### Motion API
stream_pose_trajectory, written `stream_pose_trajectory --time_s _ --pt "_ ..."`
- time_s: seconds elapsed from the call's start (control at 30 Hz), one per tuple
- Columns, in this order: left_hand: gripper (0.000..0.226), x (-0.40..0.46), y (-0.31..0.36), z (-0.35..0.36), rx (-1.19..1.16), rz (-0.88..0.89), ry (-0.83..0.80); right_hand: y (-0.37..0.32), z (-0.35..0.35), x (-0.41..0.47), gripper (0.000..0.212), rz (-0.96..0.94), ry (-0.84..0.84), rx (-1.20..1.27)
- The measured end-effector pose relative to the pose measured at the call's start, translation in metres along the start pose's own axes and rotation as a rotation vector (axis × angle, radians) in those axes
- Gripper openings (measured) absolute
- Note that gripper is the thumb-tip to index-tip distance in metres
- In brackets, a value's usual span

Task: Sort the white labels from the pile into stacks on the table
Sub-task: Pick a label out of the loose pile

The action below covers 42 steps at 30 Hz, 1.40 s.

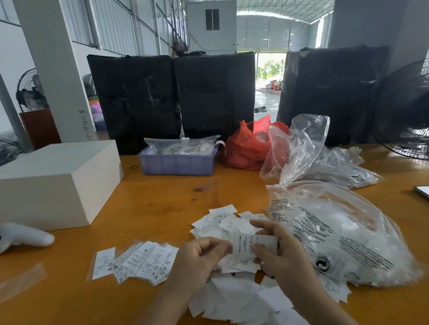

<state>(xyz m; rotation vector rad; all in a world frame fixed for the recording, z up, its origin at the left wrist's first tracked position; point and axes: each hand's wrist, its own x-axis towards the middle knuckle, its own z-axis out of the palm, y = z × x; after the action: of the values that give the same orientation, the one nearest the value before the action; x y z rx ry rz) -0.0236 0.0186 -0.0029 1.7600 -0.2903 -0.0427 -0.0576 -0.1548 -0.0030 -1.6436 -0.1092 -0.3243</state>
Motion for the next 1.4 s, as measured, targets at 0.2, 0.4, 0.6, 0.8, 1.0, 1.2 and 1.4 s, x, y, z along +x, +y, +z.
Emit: stream_pose_trajectory --time_s 0.2,0.4,0.6,0.8,1.0,1.2,1.4 --pt "0.013 -0.001 0.003 0.000 -0.023 0.034 -0.039 -0.004 0.003 0.000 0.051 0.005 -0.091 -0.158" --pt "0.004 -0.002 0.001 0.005 -0.010 0.029 -0.089 -0.002 0.005 -0.002 0.049 0.034 -0.120 -0.118" --pt "0.005 -0.001 0.002 0.004 -0.037 0.007 0.017 -0.003 0.001 0.001 0.017 0.112 0.082 0.049" --pt "0.004 -0.004 0.003 0.008 0.036 0.014 -0.007 -0.001 0.014 -0.005 0.016 0.070 0.065 -0.071" --pt "0.012 -0.003 0.006 0.006 -0.007 0.021 0.023 -0.005 0.012 -0.005 0.025 0.041 -0.003 -0.117" --pt "0.006 0.003 0.006 -0.025 -0.034 -0.048 0.337 -0.005 -0.007 0.003 0.027 -0.189 0.169 -0.403" --pt "0.008 0.011 -0.017 -0.064 0.545 -0.100 0.523 0.009 -0.005 0.003 0.019 -0.348 -0.136 -1.123"
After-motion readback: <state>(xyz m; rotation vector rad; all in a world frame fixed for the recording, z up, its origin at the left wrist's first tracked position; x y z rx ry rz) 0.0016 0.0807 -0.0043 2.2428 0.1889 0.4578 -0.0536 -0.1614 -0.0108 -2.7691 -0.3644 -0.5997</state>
